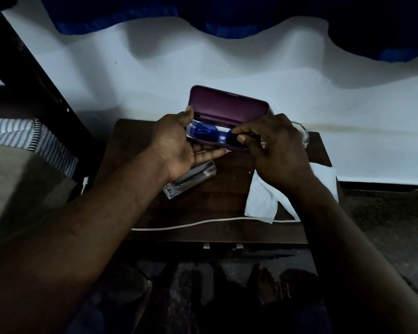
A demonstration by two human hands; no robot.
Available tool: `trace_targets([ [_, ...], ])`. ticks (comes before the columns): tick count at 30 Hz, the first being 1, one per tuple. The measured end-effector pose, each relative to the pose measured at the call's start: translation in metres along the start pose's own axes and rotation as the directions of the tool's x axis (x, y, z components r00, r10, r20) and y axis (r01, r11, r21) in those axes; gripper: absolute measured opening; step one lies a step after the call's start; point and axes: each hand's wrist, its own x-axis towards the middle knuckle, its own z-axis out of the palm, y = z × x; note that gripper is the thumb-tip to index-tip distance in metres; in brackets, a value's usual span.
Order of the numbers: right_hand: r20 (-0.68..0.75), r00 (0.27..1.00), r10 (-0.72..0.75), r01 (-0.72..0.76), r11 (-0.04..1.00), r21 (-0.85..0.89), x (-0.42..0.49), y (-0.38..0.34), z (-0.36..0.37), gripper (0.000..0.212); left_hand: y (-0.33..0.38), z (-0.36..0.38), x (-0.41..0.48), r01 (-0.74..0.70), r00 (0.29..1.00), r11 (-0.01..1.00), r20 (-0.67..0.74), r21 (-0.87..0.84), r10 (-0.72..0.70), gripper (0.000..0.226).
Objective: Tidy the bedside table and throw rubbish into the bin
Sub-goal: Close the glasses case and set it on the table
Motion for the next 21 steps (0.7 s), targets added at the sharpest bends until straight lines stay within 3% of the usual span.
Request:
trace_targets([
  [3,-0.012,0.998,0.063,-0.063,0.997,0.037,0.001,-0.001,0.003,0.014,0.001,0.0,-0.001,0.001,1.0,1.0,-0.009,-0.011,-0.001,0.041],
  [5,-0.105,0.974,0.199,-0.183,0.972,0.149,0.002,-0.003,0.003,0.009,0.001,0.0,-0.002,0.003,1.0,1.0,-0.012,-0.022,-0.003,0.039],
  [8,-0.208,0.831,0.517,-0.414,0.822,0.391,0.005,-0.001,0.002,0.015,0.003,0.0,-0.004,-0.004,1.0,0.999,0.001,-0.043,0.004,0.037],
  [11,0.089,0.709,0.7,-0.563,0.485,0.669,0.006,0.003,-0.001,0.033,0.003,0.0,-0.006,-0.005,1.0,0.999,-0.005,-0.043,0.005,0.036],
  [13,0.348,0.663,0.663,-0.601,0.194,0.775,0.005,-0.002,-0.001,0.03,0.003,0.001,-0.006,-0.005,1.0,1.0,-0.013,-0.023,0.005,0.038],
  [14,0.423,0.655,0.626,-0.608,0.105,0.787,0.004,-0.004,-0.001,0.029,0.003,0.001,-0.006,-0.005,1.0,1.0,-0.011,-0.006,0.005,0.042],
  [17,0.505,0.674,0.539,-0.605,0.01,0.796,0.005,-0.008,-0.003,0.041,0.004,0.0,-0.004,0.004,1.0,1.0,0.012,0.024,-0.005,0.064],
  [21,0.572,0.636,0.518,-0.602,-0.13,0.788,0.008,-0.007,-0.006,0.056,0.004,-0.004,0.0,0.027,0.999,1.0,0.047,-0.007,-0.026,0.087],
])
